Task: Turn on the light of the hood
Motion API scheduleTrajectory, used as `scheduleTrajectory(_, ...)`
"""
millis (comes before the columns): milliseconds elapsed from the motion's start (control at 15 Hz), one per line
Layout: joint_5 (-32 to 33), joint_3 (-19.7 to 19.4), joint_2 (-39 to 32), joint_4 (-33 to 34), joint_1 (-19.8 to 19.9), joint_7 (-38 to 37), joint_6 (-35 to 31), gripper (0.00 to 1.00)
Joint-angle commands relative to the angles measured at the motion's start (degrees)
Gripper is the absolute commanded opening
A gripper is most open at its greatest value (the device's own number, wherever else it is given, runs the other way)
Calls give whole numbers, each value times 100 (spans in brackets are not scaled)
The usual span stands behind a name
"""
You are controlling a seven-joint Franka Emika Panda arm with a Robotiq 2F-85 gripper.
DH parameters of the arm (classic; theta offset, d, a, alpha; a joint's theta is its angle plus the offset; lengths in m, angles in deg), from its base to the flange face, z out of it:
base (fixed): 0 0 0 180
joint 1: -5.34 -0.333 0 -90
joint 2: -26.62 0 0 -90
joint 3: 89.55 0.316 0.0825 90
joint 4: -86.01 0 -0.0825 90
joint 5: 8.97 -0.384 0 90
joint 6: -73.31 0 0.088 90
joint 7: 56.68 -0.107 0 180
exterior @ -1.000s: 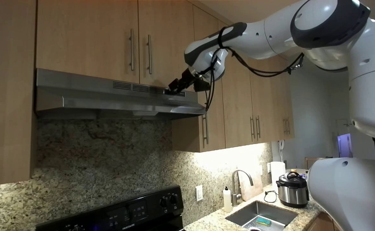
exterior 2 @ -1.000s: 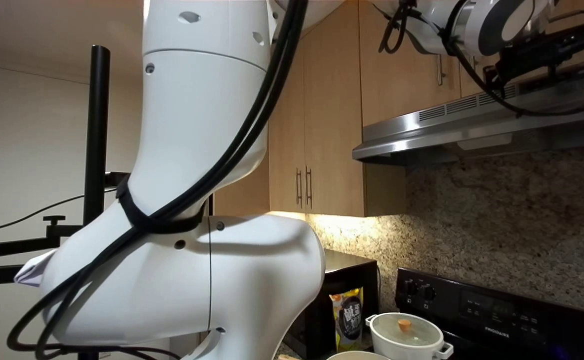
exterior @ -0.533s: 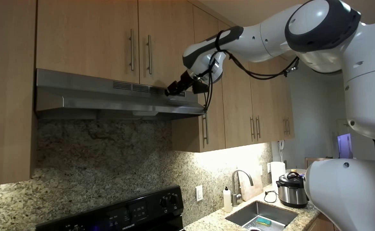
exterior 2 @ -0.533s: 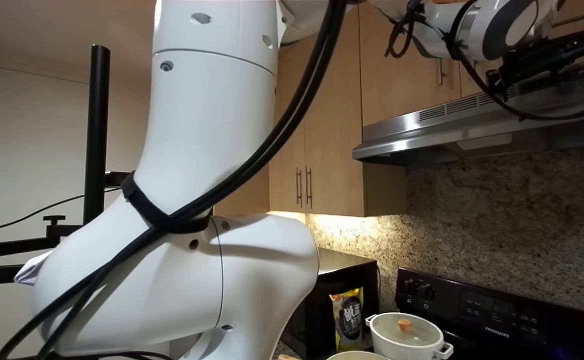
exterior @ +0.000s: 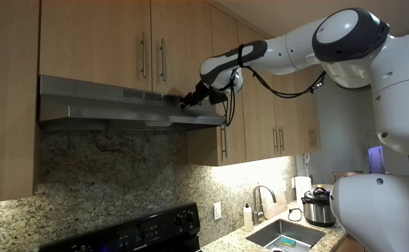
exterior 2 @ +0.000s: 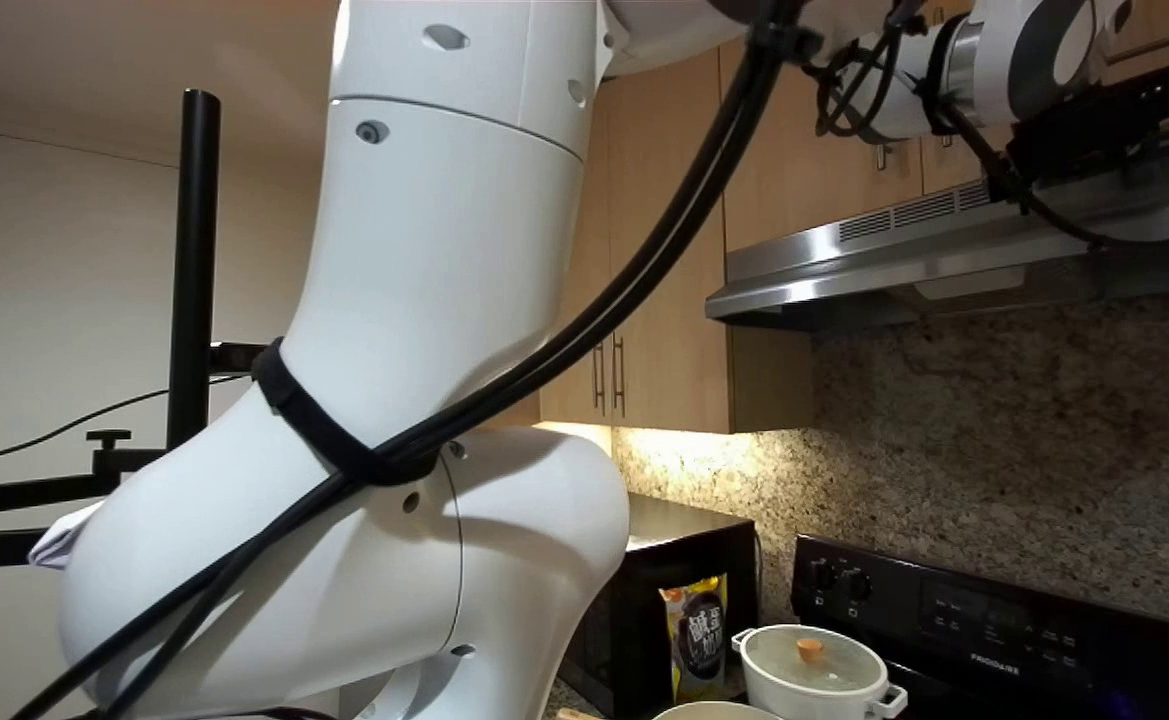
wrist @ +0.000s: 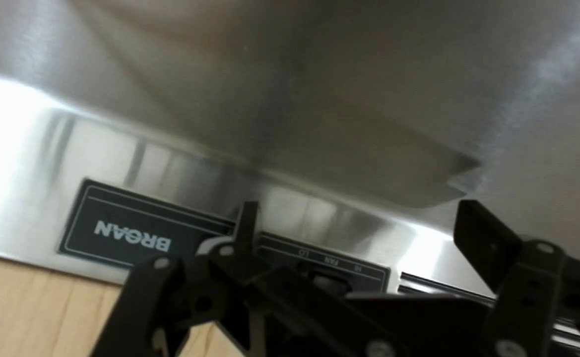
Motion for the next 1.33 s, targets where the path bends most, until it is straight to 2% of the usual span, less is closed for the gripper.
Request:
scheduleTrajectory(0, 749, -157, 389, 267, -397, -429, 11, 100)
scheduleTrajectory(467, 1339, -114, 726, 576, -652, -707, 143, 100)
scheduleTrajectory(933, 1376, 386, 617, 490, -230, -606, 273, 100)
scheduleTrajectory(1267, 1546, 397, 556, 541, -198, -586, 370, 100)
